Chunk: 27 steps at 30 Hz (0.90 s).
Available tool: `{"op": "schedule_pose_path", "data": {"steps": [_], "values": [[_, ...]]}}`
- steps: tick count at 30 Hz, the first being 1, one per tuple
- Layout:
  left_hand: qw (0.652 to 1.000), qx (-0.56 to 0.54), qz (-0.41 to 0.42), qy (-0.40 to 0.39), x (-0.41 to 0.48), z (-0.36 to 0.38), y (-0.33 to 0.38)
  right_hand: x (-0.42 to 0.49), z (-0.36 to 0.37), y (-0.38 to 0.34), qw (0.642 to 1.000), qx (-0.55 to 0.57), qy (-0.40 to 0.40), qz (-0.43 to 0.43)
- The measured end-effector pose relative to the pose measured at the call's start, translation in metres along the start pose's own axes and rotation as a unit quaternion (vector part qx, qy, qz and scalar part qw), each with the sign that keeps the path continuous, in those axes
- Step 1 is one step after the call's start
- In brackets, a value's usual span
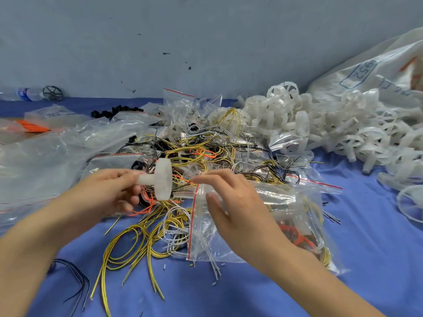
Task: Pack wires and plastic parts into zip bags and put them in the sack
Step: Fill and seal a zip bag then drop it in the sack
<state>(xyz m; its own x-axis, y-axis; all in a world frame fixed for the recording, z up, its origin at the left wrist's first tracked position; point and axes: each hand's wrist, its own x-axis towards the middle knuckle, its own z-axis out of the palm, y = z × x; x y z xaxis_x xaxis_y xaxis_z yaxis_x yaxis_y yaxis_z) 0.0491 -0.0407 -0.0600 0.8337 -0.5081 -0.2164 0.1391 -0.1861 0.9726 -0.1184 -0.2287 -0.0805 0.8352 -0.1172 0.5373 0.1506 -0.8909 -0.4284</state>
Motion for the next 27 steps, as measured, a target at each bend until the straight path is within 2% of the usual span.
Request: {"op": "schedule_pose_path", "data": {"steps": [3, 5, 7, 11, 17, 20, 24, 27], "values": [[0.992, -0.025, -0.095, -0.08, -0.005, -0.002, -0.005, 0.004, 0.001, 0.005, 0.998, -0.069, -0.008, 0.005], [0.986, -0.027, -0.118, -0.118, -0.008, 0.007, -0.01, 0.008, -0.003, 0.01, 0.997, -0.071, -0.005, 0.025], [0.983, -0.037, -0.124, -0.131, -0.01, 0.016, -0.013, 0.01, -0.006, 0.014, 0.997, -0.065, -0.021, 0.03], [0.974, -0.051, -0.126, -0.182, -0.012, 0.03, -0.012, 0.01, -0.007, 0.014, 0.995, -0.07, -0.065, -0.011], [0.954, -0.109, -0.16, -0.229, -0.013, 0.042, -0.013, 0.019, -0.017, 0.021, 0.996, -0.067, -0.06, -0.019], [0.943, -0.122, -0.163, -0.265, -0.013, 0.044, -0.014, 0.02, -0.018, 0.024, 0.993, -0.078, -0.086, -0.003], [0.934, -0.099, -0.141, -0.314, -0.017, 0.046, -0.01, 0.019, -0.018, 0.027, 0.985, -0.118, -0.127, -0.009], [0.939, -0.089, -0.131, -0.304, -0.019, 0.044, -0.008, 0.018, -0.019, 0.027, 0.987, -0.111, -0.115, -0.033]]}}
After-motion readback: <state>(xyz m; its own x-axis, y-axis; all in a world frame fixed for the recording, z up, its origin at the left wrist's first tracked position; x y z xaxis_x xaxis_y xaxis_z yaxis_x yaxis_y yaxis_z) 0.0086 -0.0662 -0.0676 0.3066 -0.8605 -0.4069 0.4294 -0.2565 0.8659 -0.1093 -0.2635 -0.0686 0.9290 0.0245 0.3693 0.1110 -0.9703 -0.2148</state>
